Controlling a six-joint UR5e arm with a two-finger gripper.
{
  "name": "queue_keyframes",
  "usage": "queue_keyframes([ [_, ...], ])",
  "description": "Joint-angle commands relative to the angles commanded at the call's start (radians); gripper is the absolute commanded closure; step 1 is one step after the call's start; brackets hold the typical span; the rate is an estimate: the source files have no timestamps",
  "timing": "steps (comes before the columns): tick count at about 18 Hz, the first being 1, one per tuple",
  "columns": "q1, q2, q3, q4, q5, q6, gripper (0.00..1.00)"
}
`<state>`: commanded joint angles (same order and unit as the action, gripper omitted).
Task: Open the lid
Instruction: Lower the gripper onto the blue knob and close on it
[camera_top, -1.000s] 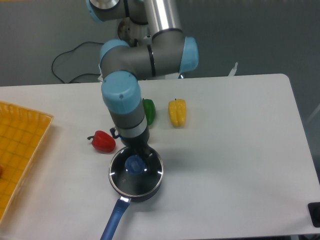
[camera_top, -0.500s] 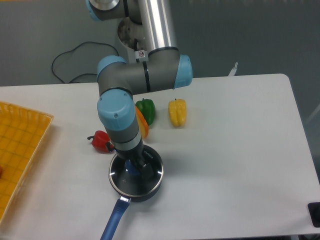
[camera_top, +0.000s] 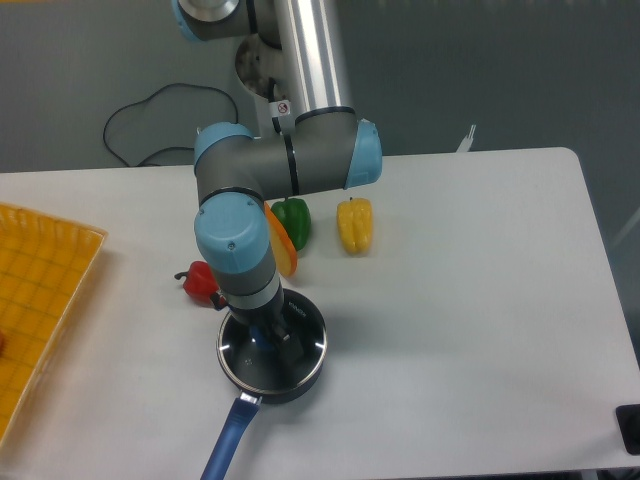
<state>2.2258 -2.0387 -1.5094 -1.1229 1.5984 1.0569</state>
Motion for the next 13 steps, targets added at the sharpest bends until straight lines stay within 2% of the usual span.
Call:
queue_keyframes([
  [3, 0.000, 0.000, -0.002, -0.002, 0.000, 0.000, 0.00],
  [5, 0.002, 0.002, -0.002, -0.003, 0.000, 0.000, 0.06],
  [12, 0.005, 0.008, -0.002, -0.029, 0.006, 0.002, 0.06],
  [13, 0.005, 0.008, 0.000, -0.031, 0.005, 0.002, 0.08],
])
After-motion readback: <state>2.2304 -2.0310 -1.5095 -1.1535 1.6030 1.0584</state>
